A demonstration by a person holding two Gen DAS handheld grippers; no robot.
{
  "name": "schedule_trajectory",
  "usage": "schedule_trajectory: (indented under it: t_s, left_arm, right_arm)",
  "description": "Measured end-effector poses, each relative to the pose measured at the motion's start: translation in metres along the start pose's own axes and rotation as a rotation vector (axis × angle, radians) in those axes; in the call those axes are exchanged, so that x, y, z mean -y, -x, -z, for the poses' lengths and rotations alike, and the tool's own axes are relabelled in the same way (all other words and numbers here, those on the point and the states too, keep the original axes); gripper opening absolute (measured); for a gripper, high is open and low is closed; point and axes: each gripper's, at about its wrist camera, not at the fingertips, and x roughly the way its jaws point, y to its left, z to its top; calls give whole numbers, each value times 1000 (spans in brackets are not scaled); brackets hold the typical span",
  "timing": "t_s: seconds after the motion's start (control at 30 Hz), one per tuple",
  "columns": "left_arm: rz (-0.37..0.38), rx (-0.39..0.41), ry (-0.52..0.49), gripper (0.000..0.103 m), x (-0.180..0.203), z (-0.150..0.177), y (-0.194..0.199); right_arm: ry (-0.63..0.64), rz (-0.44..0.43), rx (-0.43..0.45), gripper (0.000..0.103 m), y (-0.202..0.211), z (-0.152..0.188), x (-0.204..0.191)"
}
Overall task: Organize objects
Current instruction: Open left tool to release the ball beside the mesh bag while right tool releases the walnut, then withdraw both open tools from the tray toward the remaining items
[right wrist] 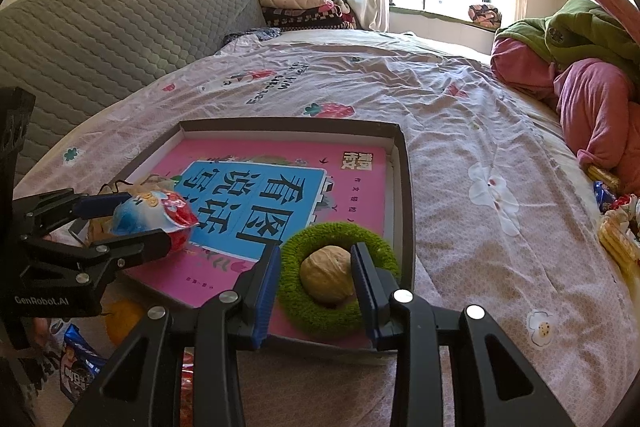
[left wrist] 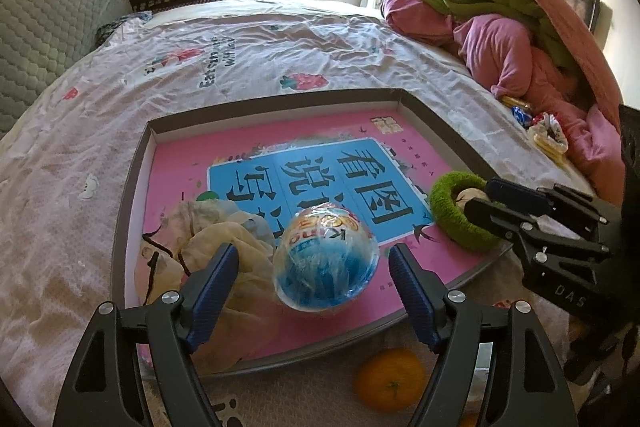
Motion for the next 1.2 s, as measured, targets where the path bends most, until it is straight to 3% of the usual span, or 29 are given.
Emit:
schedule_trajectory:
  t_s: [0.43, 1.2]
  left_arm:
    - [-32, 23, 8, 79, 1, -4, 19]
    - [-93, 62, 7, 79, -3, -1, 44]
  right_arm:
    - [14, -36, 31, 46, 8, -1, -7]
    - [19, -85, 72, 47, 22, -4, -12]
